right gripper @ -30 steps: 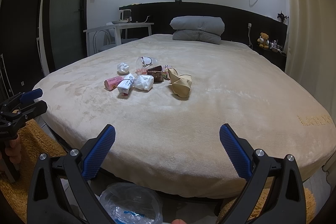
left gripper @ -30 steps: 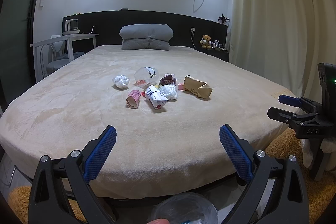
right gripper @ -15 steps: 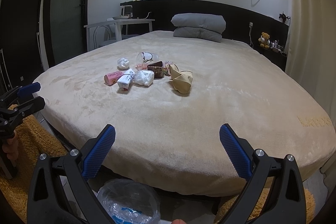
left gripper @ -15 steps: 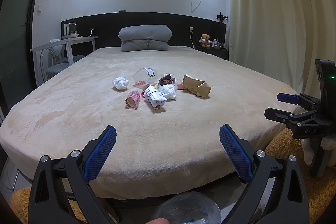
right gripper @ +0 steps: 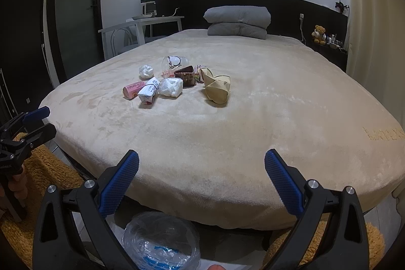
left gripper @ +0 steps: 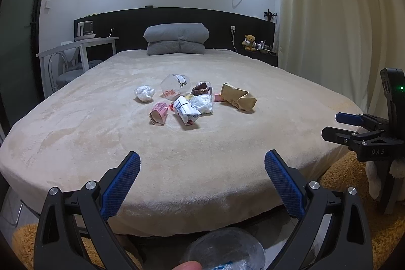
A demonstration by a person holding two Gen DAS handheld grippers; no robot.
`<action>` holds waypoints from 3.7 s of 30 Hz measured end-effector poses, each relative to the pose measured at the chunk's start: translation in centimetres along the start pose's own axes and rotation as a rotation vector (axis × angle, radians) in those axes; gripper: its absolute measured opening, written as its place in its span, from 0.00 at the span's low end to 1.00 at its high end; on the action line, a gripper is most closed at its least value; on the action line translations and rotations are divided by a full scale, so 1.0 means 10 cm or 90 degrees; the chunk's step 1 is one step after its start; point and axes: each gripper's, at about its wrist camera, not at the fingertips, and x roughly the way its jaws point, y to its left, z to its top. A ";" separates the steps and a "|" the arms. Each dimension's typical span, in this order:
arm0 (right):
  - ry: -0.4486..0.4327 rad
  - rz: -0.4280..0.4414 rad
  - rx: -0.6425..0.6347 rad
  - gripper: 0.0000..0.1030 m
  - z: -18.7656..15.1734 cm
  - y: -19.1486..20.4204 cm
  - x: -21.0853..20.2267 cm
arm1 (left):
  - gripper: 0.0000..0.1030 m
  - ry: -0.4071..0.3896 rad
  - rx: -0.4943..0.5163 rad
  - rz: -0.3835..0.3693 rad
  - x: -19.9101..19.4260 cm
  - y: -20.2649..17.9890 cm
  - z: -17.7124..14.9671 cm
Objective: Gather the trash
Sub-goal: 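Grasp the pink paper tube with the left tool while the right tool grasps the beige paper bag, then carry the pink tube with the left tool toward the floor trash bag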
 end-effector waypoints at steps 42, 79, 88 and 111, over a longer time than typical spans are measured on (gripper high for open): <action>0.171 0.175 0.107 0.95 1.31 -0.79 2.31 | 0.92 0.289 -0.167 -0.093 2.26 1.31 0.77; 0.089 0.130 0.082 0.59 1.29 -0.61 1.46 | 0.27 0.153 -0.130 -0.114 1.56 1.25 1.03; 0.049 0.146 0.092 0.59 0.88 -0.41 0.83 | 0.26 0.089 -0.120 -0.146 1.04 0.94 0.94; 0.026 0.172 0.155 0.59 -0.23 0.16 -0.32 | 0.27 0.060 -0.121 -0.216 0.09 0.09 0.01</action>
